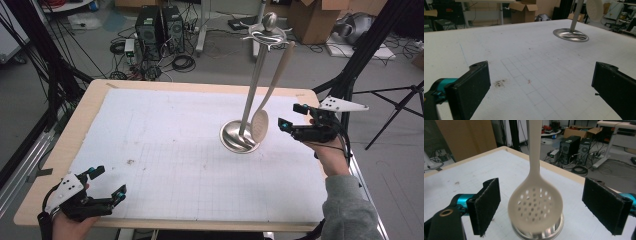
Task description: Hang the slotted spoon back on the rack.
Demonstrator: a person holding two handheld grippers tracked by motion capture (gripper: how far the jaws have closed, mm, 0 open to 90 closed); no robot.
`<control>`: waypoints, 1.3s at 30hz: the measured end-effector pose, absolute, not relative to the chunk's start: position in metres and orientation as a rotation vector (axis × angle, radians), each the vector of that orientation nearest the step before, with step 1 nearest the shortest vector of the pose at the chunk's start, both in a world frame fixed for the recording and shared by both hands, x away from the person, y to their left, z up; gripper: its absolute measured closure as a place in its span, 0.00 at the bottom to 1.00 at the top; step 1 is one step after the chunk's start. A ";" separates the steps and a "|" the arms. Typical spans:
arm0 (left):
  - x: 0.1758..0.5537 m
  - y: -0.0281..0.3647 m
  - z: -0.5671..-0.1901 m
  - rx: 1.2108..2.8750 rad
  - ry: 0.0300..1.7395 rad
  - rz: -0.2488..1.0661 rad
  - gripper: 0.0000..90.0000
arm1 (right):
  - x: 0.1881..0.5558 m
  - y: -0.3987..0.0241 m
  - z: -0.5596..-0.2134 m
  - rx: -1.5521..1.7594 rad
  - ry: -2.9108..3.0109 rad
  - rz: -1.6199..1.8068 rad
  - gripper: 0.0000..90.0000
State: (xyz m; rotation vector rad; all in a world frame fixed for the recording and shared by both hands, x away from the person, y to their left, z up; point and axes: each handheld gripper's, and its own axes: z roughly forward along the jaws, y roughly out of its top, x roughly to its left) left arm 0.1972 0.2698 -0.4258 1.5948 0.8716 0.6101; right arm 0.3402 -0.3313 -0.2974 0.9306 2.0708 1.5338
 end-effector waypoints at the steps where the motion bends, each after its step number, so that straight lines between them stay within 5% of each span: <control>1: 0.197 0.270 -0.426 1.598 0.871 0.610 0.03 | 0.339 -0.332 -0.300 0.938 2.071 1.537 0.16; 39: 0.218 0.256 -0.426 1.564 0.835 0.561 0.03 | 0.273 -0.364 -0.360 0.950 1.972 1.624 0.16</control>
